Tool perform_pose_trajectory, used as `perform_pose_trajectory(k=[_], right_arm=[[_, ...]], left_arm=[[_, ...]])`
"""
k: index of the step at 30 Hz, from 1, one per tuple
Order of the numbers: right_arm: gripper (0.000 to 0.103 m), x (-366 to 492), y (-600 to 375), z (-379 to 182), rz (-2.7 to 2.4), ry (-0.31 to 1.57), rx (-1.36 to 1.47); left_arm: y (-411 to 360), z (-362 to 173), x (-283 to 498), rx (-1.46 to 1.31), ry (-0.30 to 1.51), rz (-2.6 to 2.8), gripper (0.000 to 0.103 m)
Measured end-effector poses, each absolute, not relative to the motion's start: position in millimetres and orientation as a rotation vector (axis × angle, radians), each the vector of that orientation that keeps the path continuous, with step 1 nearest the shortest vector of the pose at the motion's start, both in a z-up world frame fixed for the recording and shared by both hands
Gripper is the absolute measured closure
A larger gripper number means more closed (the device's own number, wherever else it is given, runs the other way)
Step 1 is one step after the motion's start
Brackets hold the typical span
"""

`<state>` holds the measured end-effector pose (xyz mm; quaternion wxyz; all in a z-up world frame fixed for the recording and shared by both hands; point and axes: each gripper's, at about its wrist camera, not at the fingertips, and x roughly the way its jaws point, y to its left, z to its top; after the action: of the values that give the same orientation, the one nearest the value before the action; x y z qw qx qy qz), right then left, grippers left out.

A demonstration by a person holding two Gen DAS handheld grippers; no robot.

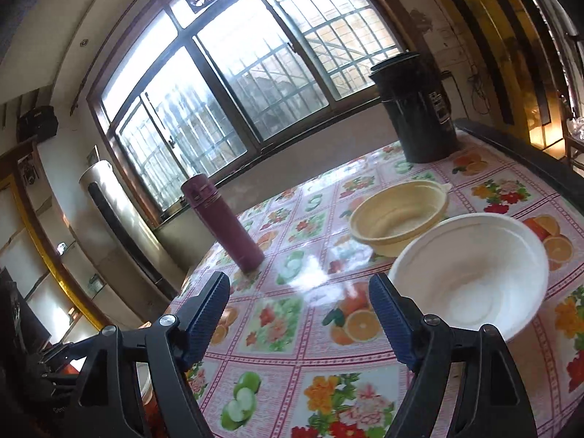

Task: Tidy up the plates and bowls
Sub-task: 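Open the right gripper and withdraw it from the stacked bowl, then move the right gripper to the second white bowl beside the beige bowl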

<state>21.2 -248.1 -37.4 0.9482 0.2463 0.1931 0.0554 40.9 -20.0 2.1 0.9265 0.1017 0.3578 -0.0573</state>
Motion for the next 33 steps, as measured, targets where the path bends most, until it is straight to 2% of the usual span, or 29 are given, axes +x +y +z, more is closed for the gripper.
perform_pose_trajectory(k=[7, 13, 19, 23, 33], right_arm=[[0.020, 3.4, -366.8, -35.1, -0.053, 0.317, 0.643], [0.020, 1.6, -431.9, -47.4, -0.099, 0.340, 0.757], [0.020, 5.3, -436.9, -52.8, -0.086, 0.371, 0.779], [0.020, 11.8, -429.3, -57.5, -0.063, 0.409, 0.796], [0.020, 20.9, -423.9, -61.2, -0.050, 0.440, 0.803]], left_arm=[[-96.5, 2.5, 66.5, 0.243, 0.775, -0.209, 0.019], [-166.6, 3.0, 91.6, 0.321, 0.762, -0.249, 0.019], [-209.9, -4.4, 120.9, 0.289, 0.774, -0.262, 0.019], [-218.4, -19.2, 132.6, 0.198, 0.823, -0.278, 0.019], [-235.1, -40.2, 132.8, 0.181, 0.834, -0.312, 0.019]])
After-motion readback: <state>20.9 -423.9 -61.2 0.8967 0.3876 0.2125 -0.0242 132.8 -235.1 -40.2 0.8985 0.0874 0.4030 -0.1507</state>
